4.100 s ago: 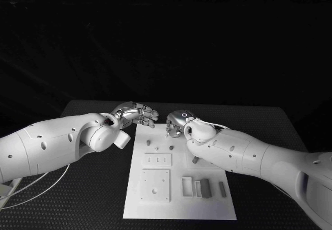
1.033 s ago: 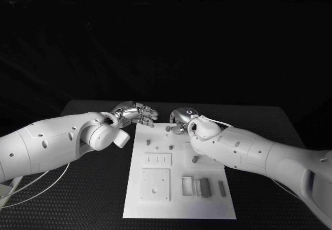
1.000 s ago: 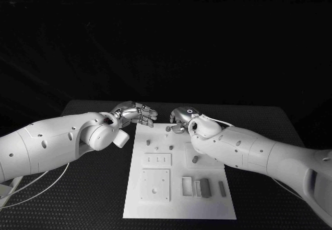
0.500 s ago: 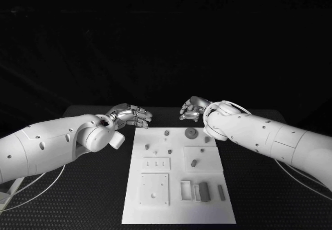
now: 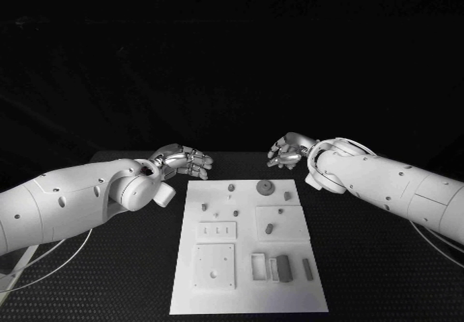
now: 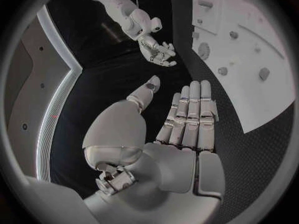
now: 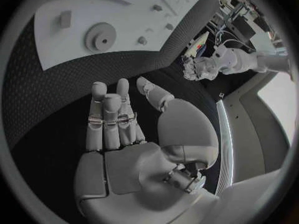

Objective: Assemble the parts on the task board

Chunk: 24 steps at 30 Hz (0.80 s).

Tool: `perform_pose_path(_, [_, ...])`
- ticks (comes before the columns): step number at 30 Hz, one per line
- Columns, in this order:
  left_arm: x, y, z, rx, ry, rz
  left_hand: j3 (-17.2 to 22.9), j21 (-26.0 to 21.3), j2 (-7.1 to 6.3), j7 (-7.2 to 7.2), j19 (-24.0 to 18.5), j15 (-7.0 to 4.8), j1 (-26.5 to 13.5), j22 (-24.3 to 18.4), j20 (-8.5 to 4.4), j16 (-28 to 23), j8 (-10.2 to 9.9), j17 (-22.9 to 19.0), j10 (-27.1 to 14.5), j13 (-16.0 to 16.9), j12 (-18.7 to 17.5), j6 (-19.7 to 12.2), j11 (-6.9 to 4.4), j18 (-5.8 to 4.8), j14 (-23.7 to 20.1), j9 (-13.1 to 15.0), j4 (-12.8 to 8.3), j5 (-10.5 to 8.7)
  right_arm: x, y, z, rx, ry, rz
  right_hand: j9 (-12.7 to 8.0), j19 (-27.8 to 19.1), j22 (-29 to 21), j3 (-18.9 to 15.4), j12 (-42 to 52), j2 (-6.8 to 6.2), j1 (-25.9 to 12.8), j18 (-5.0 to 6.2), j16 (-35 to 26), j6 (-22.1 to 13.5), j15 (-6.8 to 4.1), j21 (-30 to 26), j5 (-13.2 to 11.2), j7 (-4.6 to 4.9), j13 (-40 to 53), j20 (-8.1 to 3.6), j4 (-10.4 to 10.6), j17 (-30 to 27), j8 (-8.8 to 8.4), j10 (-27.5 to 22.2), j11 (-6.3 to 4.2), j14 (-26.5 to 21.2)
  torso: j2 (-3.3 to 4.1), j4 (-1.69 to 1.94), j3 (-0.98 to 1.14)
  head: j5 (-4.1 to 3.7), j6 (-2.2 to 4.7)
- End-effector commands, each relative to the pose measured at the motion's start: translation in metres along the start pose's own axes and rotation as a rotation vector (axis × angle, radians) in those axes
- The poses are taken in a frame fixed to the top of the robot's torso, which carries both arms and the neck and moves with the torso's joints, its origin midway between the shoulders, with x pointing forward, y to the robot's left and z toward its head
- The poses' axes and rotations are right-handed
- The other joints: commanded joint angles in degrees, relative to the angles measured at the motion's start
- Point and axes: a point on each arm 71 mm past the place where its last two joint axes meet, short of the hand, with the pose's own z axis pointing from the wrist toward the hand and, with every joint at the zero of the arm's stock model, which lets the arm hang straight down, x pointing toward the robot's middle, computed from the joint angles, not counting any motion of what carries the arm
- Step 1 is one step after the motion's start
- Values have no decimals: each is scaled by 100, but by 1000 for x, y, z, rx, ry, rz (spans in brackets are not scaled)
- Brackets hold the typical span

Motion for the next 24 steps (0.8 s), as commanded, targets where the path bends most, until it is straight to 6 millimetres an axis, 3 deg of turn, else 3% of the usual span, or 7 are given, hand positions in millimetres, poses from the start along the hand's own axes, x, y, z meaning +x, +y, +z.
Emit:
perform_pose_path(1, [0,-1,-1,14,10,15,-30,-39,-31,115,1,38,13,-8,-54,-23,13,10,-1,1,-36,-27,39,7,22,-9,2,-22,4,1,-3,-87,9,-255,-46,128,208,-3,1447,-125,-9,-30,618,11,54,190,17,-18,1372,-184,125,416,-61,-802,19,-128,-1,-26,8,2,7])
perform_pose_path(5, [0,-1,-1,15,14,22,-30,-40,-32,115,1,38,14,-8,-54,-24,14,11,-1,1,-37,-27,39,7,22,-9,2,-22,9,-5,-4,-86,1,-338,-57,288,243,5,2143,-205,29,-30,928,31,23,413,14,-10,1784,-245,194,529,-56,-697,14,-13,-1,-13,-2,-19,-4])
perform_pose_path(12, [0,-2,0,22,16,32,-26,-41,-26,115,3,38,22,-8,-55,-29,14,16,-2,1,-41,-28,40,8,24,-10,2,-22,28,-11,-4,-83,18,-396,-58,469,233,51,2757,-328,53,-30,1222,44,-19,649,11,-53,2108,-383,329,1007,-37,-429,-27,426,4,24,4,-59,-8])
perform_pose_path(17, [0,-1,1,20,19,34,-25,-42,-25,115,4,38,25,-7,-55,-31,14,18,-3,0,-43,-29,40,8,24,-11,2,-22,38,-8,-1,-90,29,-392,-52,508,230,62,3012,-338,60,-30,1265,72,-15,692,11,-51,2294,-415,355,1100,-19,-193,-24,520,4,37,11,-10,-31])
perform_pose_path(24, [2,-1,2,18,25,34,-22,-43,-21,116,4,37,30,-7,-55,-34,14,21,-4,0,-45,-31,41,7,25,-12,2,-22,50,-6,3,-93,48,-338,-57,520,227,80,3057,-268,80,-30,1276,56,-12,713,11,-48,2314,-434,356,1103,-26,-158,-22,544,4,52,4,7,-26])
